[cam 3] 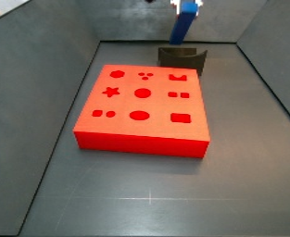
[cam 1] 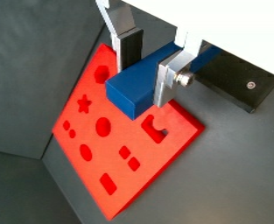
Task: Pick up the rectangle object. Move up. Place the rectangle object on the fixture. Regrasp the rectangle object. Move to above the board. Insert the rectangle object.
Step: Place the rectangle object on the fixture, then regrasp the rectangle object.
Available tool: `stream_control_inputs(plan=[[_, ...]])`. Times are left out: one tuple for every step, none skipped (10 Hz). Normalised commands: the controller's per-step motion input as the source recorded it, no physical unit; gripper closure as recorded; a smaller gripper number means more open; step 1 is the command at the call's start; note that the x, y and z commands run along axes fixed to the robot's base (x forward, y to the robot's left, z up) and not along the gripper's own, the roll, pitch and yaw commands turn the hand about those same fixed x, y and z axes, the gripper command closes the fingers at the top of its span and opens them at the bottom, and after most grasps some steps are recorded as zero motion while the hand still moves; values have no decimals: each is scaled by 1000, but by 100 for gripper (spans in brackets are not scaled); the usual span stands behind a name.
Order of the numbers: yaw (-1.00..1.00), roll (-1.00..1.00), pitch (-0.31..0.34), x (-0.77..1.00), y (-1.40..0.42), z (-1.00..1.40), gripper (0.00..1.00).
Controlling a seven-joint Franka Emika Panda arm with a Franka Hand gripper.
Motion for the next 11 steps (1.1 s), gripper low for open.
stream_control_inputs(plan=[[-64, -143, 19, 119, 107, -1000, 100], [-64, -120, 11, 125, 106, -1000, 100], [-65, -105, 0, 127, 98, -953, 100], [-63, -91, -16, 109, 65, -716, 100], [-58, -83, -26, 89, 48, -549, 100], [-51, -72, -35, 74, 39, -385, 100], [-44, -66, -47, 62, 37, -254, 100], [0, 0, 0, 0, 0, 0, 0], [-10, 14, 5, 0, 0, 1000, 0], [-6, 20, 5, -2, 3, 1000, 0], [5, 36, 17, -20, 5, 1000, 0]])
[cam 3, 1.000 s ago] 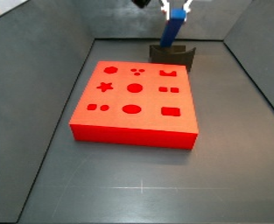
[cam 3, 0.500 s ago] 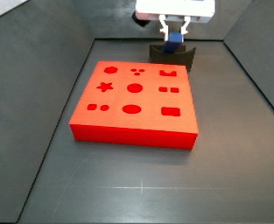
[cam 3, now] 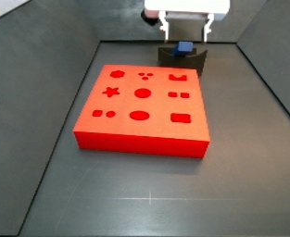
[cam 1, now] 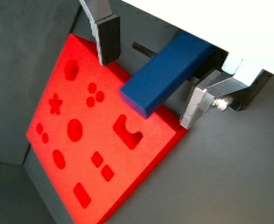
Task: Pick up the rectangle object. Move up. Place the rectangle object on the fixture. Regrasp the rectangle object. Move to above the board. Insert the rectangle object.
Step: Regrasp the rectangle object.
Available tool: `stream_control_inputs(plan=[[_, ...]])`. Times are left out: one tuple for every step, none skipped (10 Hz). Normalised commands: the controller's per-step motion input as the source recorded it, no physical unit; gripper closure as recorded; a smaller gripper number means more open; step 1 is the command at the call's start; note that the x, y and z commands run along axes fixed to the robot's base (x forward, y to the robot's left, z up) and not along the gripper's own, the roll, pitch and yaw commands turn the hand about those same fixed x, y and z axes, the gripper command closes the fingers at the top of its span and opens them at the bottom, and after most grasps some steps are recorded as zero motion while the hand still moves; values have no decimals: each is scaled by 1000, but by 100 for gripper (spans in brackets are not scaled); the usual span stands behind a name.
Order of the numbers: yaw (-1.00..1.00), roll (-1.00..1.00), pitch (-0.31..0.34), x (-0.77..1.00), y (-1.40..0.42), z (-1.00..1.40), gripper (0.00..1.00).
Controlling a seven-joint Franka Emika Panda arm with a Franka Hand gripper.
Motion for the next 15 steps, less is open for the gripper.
stream_control_inputs(plan=[[7, 47, 26, -28, 2, 1000, 0], [9, 53, 34, -34, 4, 1000, 0], [4, 59, 47, -35, 4, 929, 0], [-3, 57, 58, -34, 4, 689, 0], [-7, 52, 59, -28, 6, 506, 0], [-15, 46, 61, -29, 5, 318, 0], [7, 1000, 56, 143, -817, 931, 0], [6, 1000, 55, 142, -786, 783, 0], [6, 1000, 51, 75, -650, 646, 0], [5, 1000, 45, 4, -392, 393, 0], [5, 1000, 41, -18, -191, 172, 0], [5, 1000, 39, -21, -110, 75, 0], [4, 1000, 37, -15, -59, 38, 0], [4, 1000, 34, -23, -45, 41, 0], [5, 1000, 31, -24, -39, 31, 0]])
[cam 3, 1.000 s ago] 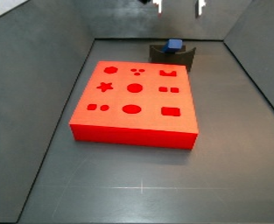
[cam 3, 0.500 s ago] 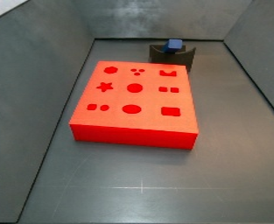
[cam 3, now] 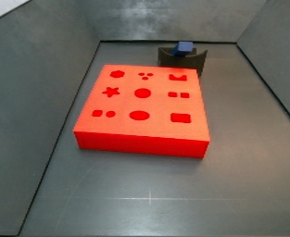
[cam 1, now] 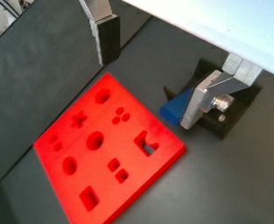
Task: Pick up the rectangle object. Move up. Place the rectangle object on the fixture. Regrasp the rectangle object. Move to above the board. Insert the rectangle object.
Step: Regrasp the rectangle object.
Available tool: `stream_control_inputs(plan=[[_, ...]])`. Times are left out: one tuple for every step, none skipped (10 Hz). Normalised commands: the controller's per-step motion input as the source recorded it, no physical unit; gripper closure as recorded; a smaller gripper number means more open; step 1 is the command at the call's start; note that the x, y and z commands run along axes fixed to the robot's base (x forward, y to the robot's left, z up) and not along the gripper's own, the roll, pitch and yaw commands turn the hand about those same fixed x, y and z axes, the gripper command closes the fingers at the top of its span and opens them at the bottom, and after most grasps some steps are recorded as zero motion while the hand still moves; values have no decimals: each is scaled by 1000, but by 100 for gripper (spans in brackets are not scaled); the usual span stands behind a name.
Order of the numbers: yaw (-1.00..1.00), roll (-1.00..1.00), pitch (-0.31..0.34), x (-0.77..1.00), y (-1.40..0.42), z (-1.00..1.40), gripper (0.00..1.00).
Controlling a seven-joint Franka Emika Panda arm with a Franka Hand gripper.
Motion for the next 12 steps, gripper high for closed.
stream_control_inputs(plan=[[5, 1000, 27, -23, -31, 18, 0], [6, 1000, 24, -22, -25, 10, 0], [6, 1000, 20, -18, -23, 12, 0], [7, 1000, 18, -17, -21, 11, 0], [9, 1000, 13, -5, -19, 12, 0], [10, 1000, 11, 3, -19, 5, 0], [12, 1000, 11, 7, -20, 6, 0], [13, 1000, 14, 6, -18, 5, 0], [16, 1000, 25, 10, -18, 4, 0], [18, 1000, 31, 16, -21, 6, 0], [22, 1000, 41, 35, -23, -1, 0], [26, 1000, 53, 43, -25, 1, 0]])
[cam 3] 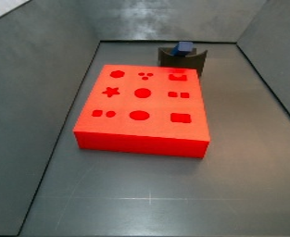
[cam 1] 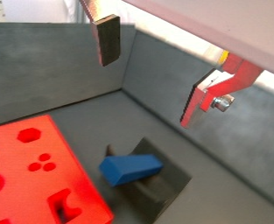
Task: Pick up the rectangle object. Move up. Place the rectangle object on the fixture. Regrasp the rectangle object. Move to above the board. Insert the rectangle object.
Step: Regrasp the rectangle object.
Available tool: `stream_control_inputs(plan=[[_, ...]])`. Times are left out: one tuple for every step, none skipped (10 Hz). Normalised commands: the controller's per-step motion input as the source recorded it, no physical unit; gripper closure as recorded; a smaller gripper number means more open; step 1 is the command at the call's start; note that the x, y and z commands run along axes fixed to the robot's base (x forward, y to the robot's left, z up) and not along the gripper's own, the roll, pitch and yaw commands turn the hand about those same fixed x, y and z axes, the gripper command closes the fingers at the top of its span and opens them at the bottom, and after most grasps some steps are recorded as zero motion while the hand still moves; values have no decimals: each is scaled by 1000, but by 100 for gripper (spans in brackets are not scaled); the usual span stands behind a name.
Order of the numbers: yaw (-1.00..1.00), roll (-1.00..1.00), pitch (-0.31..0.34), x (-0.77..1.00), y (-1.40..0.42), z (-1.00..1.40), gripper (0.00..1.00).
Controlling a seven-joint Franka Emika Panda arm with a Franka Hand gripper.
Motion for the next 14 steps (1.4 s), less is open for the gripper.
stream_control_inputs(plan=[[33, 1000, 73, 59, -30, 1, 0], [37, 1000, 84, 70, -33, -2, 0], [51, 1000, 114, 84, -38, -4, 0], [60, 1000, 130, 90, -39, -3, 0], [87, 1000, 159, 90, -43, -3, 0], [117, 1000, 185, 89, -43, -6, 0], [160, 855, 196, 92, -45, -5, 0], [180, 656, 179, 96, -47, -7, 0], [202, 409, 144, 97, -44, -6, 0], [208, 316, 123, 93, -37, 0, 0], [214, 212, 73, 79, -34, 2, 0], [206, 177, 33, 75, -41, -7, 0], [229, 129, 89, 27, 42, -1000, 0], [217, 123, 78, 29, 42, -1000, 0]])
